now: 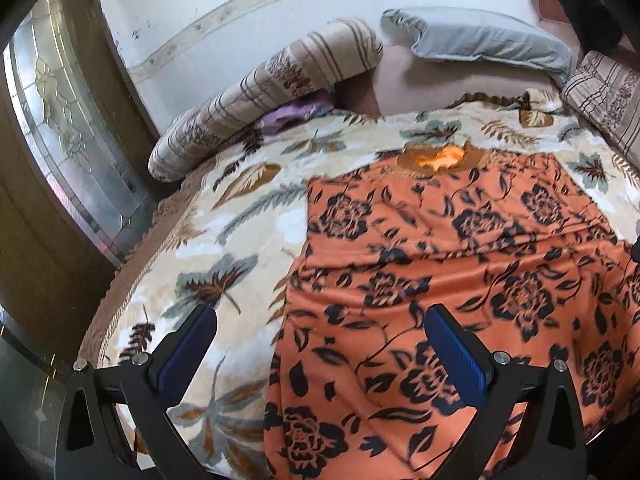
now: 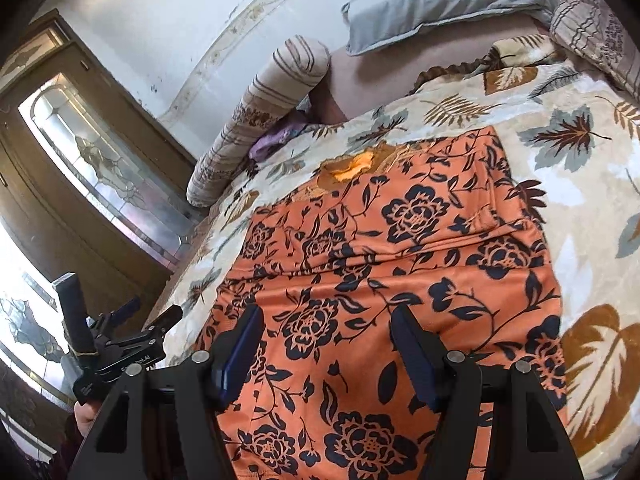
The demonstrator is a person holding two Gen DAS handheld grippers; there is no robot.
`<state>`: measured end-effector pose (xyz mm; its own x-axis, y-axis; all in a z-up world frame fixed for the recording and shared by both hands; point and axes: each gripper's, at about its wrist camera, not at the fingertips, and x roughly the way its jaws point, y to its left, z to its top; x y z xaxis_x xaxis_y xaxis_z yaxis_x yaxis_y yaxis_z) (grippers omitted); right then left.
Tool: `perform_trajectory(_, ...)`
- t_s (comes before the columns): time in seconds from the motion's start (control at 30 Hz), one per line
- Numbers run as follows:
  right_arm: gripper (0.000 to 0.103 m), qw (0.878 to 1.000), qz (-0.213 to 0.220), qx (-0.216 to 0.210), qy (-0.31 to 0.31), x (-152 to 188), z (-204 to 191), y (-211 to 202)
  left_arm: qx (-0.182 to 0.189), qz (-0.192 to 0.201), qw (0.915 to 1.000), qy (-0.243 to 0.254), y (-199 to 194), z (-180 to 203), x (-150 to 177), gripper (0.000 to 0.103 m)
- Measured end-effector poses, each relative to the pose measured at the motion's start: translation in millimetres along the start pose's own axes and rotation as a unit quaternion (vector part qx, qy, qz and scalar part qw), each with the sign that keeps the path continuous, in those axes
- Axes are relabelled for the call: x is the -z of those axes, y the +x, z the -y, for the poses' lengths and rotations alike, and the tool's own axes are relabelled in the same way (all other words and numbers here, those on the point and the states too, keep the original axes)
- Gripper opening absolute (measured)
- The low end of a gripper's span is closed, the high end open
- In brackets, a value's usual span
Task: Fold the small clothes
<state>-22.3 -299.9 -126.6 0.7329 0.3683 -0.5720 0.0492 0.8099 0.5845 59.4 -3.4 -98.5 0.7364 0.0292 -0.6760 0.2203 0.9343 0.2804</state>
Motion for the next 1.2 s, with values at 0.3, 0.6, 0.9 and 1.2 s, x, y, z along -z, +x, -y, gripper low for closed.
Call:
perform_trajectory(0.3,0.071,0.999,-0.043,0.026,-0.002,10.2,2.8,18.2,-0.008,-0.09,0.9952,-0.039,28.7,-49.5,45.1,0.103)
perform_trajectory(0.6,0.071,0.998,-0.021,0.034,0.043,2.7,19.3,11.3,0.026,-0.166,0.9823,-0.084,36.0,-86.9,79.0,0.103)
perform_trajectory(0.9,0.071,0.998,-0.029,0.027,0.043,-0.5,11.3,19.4,0.103,-0.208,0.9679,-0.096,27.4,-93.7,118.7,0.091)
perform_trajectory(1.2,0.071,0.998,-0.032,0.029,0.041,-0.1,9.5,21.5,0.154,-0.246,0.954,-0.075,37.8,-69.4,140.7,0.084)
